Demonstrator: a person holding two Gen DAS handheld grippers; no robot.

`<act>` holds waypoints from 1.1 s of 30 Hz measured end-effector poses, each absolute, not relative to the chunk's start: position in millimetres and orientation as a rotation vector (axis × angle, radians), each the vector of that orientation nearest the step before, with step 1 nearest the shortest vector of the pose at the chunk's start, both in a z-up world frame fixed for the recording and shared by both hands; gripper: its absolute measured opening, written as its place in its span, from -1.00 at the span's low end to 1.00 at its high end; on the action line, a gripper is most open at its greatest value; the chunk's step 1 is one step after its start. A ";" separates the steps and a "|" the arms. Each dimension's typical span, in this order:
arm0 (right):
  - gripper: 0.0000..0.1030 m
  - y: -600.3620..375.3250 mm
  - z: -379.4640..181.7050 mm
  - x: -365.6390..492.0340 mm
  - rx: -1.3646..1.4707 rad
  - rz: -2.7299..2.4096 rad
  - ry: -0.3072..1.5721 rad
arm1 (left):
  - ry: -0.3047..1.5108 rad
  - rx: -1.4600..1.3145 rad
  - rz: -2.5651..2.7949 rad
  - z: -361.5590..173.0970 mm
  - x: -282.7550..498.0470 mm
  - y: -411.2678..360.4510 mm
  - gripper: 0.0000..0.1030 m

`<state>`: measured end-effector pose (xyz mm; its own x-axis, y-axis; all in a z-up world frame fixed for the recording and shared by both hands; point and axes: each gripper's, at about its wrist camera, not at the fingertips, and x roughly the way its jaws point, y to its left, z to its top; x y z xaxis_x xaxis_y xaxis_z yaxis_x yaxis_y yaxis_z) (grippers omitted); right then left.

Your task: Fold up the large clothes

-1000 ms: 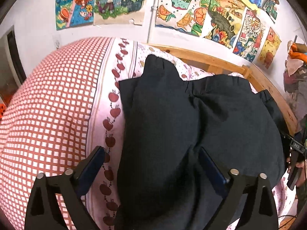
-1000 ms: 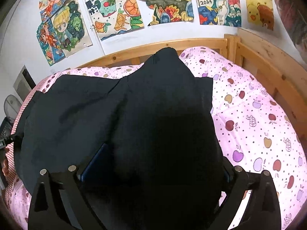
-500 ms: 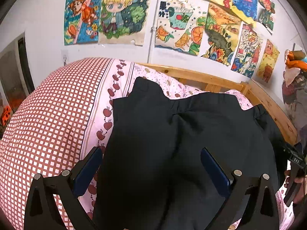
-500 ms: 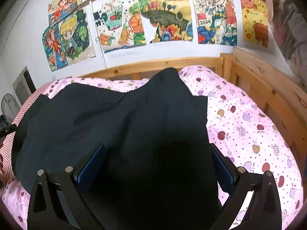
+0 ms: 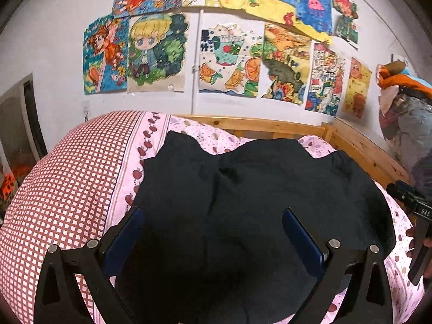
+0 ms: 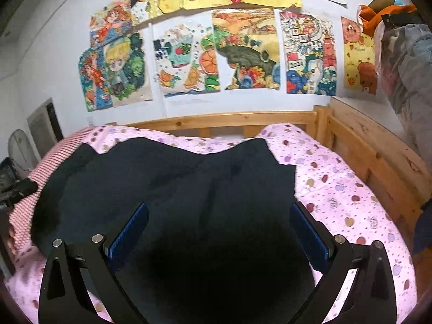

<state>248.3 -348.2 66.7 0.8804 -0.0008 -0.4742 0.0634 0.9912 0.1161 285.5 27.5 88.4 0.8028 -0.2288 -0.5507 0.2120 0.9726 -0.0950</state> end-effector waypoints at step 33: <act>0.97 -273.7 90.3 118.8 0.087 0.082 0.322 | 0.480 -0.007 -0.150 100.9 161.6 31.3 1.00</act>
<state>118.8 -273.7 90.3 0.9452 0.0940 -0.3126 -0.0664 0.9930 0.0980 161.6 31.3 100.9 0.8761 -0.1454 -0.4597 0.1422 0.9890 -0.0417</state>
